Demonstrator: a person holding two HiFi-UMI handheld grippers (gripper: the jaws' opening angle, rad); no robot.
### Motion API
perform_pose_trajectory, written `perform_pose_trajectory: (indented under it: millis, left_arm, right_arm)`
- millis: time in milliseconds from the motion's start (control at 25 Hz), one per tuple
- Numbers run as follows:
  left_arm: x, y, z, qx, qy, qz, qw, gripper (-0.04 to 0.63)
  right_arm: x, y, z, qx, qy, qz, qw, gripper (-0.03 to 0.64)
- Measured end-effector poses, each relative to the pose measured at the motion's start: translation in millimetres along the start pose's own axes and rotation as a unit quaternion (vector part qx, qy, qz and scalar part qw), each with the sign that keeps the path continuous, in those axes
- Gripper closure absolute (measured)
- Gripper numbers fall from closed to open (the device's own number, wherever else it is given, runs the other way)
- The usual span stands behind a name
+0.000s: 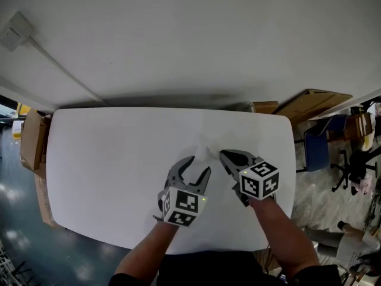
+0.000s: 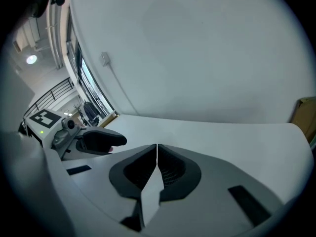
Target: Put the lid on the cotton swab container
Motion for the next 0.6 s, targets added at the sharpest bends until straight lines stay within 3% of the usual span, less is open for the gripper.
perform_pose_trajectory:
  millis: [360,600]
  left_arm:
    - [-41,9,-7,0.013,0.012,-0.012,0.9998,0.43]
    - [-80,21,-4,0.013,0.024,-0.006,0.9996,0.481]
  right_arm:
    - [-42,-33,8,0.006,0.035,-0.015,0.999,0.6]
    - [-75,-58,26,0.027,0.05,0.004,0.998,0.6]
Point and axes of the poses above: the fingertips, and each gripper's own axes: x forward along the fingers, y to its right, z out of its underside, the point moved 3 cm from there along -x, backward along the fingers, and after that the axes turned 12 degrees about x, right-handed, at the moved point
